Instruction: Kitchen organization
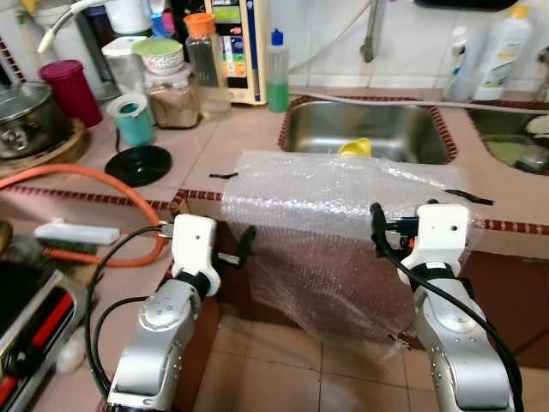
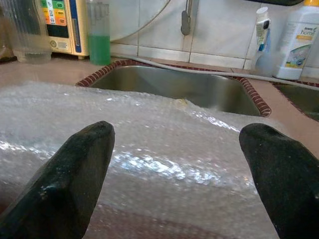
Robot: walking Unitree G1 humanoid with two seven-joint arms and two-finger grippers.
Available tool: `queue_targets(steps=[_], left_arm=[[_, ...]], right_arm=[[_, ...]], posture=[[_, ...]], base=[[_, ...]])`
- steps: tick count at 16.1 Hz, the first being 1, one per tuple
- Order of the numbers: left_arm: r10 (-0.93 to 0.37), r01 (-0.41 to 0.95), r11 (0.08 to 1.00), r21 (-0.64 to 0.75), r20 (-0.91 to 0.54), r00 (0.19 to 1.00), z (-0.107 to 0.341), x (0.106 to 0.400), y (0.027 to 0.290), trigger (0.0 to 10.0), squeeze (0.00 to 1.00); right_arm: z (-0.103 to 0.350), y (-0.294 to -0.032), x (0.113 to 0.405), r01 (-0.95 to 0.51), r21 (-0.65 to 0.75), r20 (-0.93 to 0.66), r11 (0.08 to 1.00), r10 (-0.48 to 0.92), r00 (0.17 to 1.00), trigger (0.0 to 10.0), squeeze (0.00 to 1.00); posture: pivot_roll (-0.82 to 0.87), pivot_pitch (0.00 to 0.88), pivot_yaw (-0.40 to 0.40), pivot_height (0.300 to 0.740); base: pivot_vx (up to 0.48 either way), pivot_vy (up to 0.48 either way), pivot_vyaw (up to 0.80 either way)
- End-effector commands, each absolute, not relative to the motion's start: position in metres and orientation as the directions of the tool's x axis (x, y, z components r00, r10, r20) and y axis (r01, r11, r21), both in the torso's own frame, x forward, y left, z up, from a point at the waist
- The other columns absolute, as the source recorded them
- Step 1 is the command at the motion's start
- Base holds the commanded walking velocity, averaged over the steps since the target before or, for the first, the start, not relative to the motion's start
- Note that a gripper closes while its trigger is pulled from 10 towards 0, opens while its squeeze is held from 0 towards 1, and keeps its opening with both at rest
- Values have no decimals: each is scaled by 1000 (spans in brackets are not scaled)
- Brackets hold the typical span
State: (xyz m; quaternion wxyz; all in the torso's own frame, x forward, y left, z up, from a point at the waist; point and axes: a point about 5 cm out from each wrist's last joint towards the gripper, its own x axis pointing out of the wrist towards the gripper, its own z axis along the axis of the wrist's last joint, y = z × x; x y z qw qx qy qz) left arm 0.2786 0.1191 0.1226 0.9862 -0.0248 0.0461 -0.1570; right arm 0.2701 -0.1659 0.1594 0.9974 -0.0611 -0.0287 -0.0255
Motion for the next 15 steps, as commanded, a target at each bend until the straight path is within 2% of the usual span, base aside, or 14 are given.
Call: queue_targets(steps=[1, 7, 13, 15], left_arm=[[-330, 325, 943, -64, -76, 941, 124, 279, 113, 10000, 0], [-339, 335, 940, -63, -85, 937, 121, 279, 113, 10000, 0], [-337, 332, 941, -65, -93, 937, 118, 279, 114, 10000, 0], [-337, 332, 941, -66, -95, 937, 118, 279, 113, 10000, 0]], right_arm=[[160, -171, 271, 69, -128, 62, 989, -62, 996, 10000, 0], [157, -172, 271, 66, -132, 49, 989, -60, 997, 10000, 0], [155, -171, 271, 56, -135, 42, 989, -51, 998, 10000, 0], [155, -172, 272, 55, -135, 43, 989, -50, 998, 10000, 0]], posture=[[5, 0, 72, 740], [5, 0, 71, 740], [1, 0, 68, 740], [2, 0, 68, 740]], base=[[0, -364, 0], [0, -432, 0], [0, -480, -490], [0, -480, 0]])
